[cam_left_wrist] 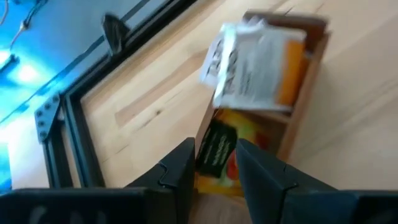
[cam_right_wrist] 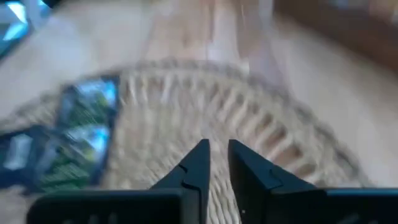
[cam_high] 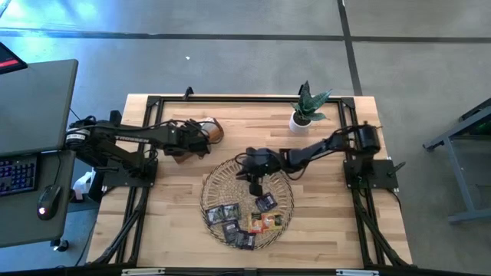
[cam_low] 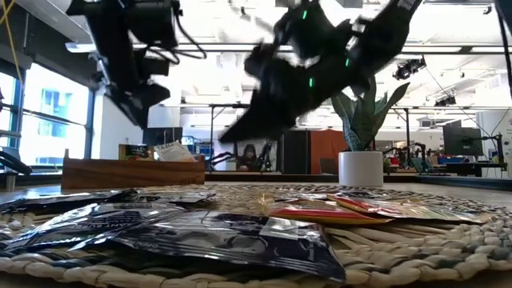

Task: Pick & Place Tea
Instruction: Put the left orange tea bag into the middle compartment of the wooden organizer

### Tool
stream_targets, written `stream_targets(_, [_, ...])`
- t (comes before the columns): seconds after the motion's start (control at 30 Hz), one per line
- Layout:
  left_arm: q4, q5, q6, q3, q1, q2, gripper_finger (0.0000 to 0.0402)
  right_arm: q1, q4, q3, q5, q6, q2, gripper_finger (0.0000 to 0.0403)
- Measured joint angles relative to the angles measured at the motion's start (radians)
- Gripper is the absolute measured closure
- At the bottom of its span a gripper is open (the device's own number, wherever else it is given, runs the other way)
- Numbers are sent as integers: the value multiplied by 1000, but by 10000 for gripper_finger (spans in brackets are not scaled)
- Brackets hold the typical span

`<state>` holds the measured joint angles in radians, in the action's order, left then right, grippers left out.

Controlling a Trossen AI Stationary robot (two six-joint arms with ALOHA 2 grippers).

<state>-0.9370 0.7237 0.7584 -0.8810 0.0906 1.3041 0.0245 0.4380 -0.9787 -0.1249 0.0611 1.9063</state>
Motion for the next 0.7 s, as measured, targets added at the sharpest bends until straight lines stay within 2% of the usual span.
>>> stream_targets(0.13, [3, -8, -40, -46, -1, 0, 287, 38, -40, 0, -1, -76, -107, 316])
stream_targets(0.23, [17, -74, -39, -59, -28, 0, 286, 93, -148, -2, -6, -143, -187, 300])
stream_targets(0.3, [47, -115, -39, -59, -62, 0, 286, 157, -218, -2, 52, -177, -225, 291])
stream_targets(0.4, [107, -118, -39, -59, -137, 0, 286, 269, -283, -2, 197, -194, -244, 282])
stream_targets(0.5, [235, -135, -41, -59, -223, 0, 286, 350, -318, -2, 265, -97, -232, 274])
stream_targets(0.63, [501, -283, -48, -59, -342, 10, 286, 405, -382, -2, 226, 61, -202, 268])
stream_targets(0.7, [654, -352, -39, -61, -406, 55, 286, 431, -406, -2, 196, 92, -195, 269])
